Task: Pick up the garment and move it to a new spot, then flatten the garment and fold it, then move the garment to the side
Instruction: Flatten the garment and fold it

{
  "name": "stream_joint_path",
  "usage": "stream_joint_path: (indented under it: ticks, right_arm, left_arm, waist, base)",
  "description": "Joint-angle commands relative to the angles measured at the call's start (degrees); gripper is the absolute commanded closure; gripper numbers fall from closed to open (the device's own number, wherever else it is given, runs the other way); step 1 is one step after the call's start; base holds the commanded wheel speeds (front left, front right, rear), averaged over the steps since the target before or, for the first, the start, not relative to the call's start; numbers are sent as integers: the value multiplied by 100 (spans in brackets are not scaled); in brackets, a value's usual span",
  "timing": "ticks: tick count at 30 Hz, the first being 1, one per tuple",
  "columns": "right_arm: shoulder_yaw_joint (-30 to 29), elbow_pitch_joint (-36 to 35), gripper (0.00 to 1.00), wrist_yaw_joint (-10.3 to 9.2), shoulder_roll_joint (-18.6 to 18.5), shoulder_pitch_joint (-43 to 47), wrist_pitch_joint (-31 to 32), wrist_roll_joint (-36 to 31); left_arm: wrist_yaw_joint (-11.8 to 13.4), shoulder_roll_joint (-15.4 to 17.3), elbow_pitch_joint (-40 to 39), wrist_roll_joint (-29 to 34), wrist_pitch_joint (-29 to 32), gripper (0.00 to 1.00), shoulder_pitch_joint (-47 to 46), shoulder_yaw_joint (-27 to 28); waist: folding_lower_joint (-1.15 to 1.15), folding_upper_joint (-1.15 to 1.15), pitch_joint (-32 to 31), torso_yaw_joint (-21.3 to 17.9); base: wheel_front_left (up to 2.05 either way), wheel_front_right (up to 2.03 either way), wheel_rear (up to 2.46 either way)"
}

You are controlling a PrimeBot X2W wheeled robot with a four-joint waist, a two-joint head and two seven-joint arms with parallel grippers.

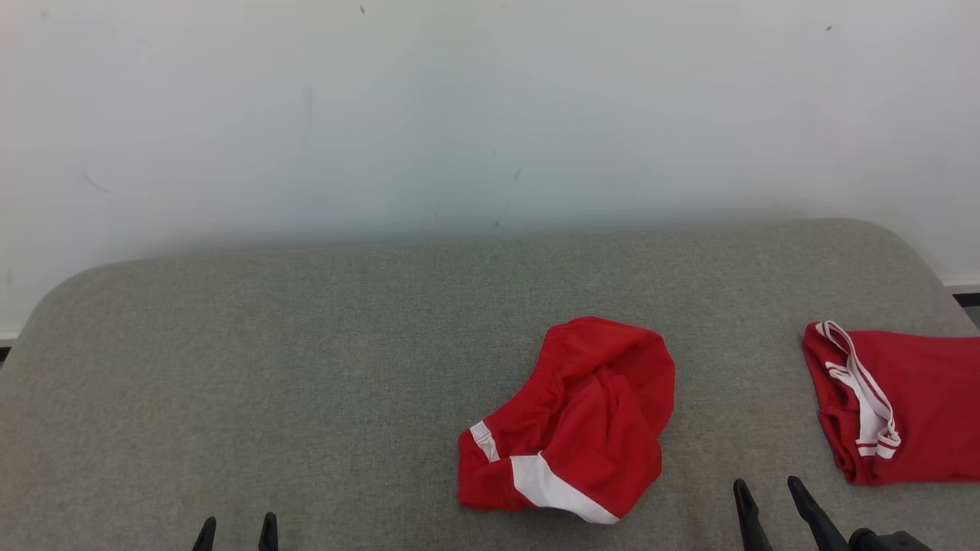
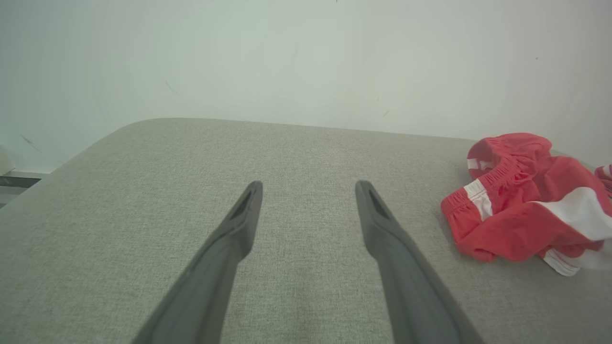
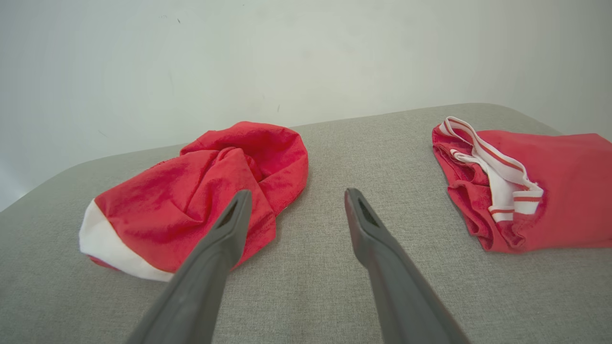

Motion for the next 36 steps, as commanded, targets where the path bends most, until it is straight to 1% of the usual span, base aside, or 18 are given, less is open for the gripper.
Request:
stream_joint_path:
  ticks: [1, 7, 12, 15, 19, 25, 26, 27, 28, 29, 36]
  right_arm:
    - [4, -31, 0, -14, 16, -7, -5, 10]
    - [37, -41, 0, -14, 21, -38, -1, 28]
    - [107, -17, 0, -14, 39, -100, 6, 24]
    - [182, -6, 0, -14, 35, -169, 24, 26]
    - [271, 0, 0, -15, 18, -210, 29, 48]
    - [408, 5, 0, -15, 5, -334, 35, 64]
    - [418, 9, 0, -15, 3, -362, 34, 68]
    - [418, 9, 0, -15, 3, -362, 34, 68]
    - [468, 12, 0, -15, 6, -422, 31, 67]
    - [468, 12, 0, -15, 6, -422, 31, 67]
    - [600, 42, 0, -15, 42, -544, -7, 118]
  left_arm:
    - [-4, -20, 28, 36, -16, 0, -20, 27]
    - [-37, -5, 70, 69, -17, 0, -85, 41]
    - [-38, 95, 312, -51, -17, 0, -351, -196]
    - [-41, 243, 486, -232, 109, 0, -683, -560]
    - [-37, 533, 618, -741, 599, 0, -1295, -1173]
    - [-38, 1040, 828, -1549, 1383, 0, -2213, -2211]
    - [-38, 1089, 871, -1668, 1495, 0, -2351, -2382]
    - [-38, 1089, 871, -1668, 1495, 0, -2351, -2382]
    - [-37, 1209, 976, -1904, 1659, 0, -2584, -2681]
    - [-37, 1209, 976, -1904, 1659, 0, -2584, -2681]
    - [-38, 1499, 1343, -2449, 1992, 0, -3229, -3525]
  waist:
    - [0, 0, 6, -3]
    - [0, 0, 55, -23]
    - [0, 0, 106, -103]
    - [0, 0, 134, -202]
    - [0, 0, 187, -391]
    - [0, 0, 314, -825]
    - [0, 0, 342, -905]
    - [0, 0, 342, -905]
    - [0, 0, 401, -1071]
    - [0, 0, 401, -1071]
    - [0, 0, 615, -1616]
  base:
    - [0, 0, 0]
    - [0, 0, 0]
    - [0, 0, 0]
    - [0, 0, 0]
    - [0, 0, 0]
    - [0, 0, 0]
    - [0, 0, 0]
    - [0, 0, 0]
    - [0, 0, 0]
    - [0, 0, 0]
    - [0, 0, 0]
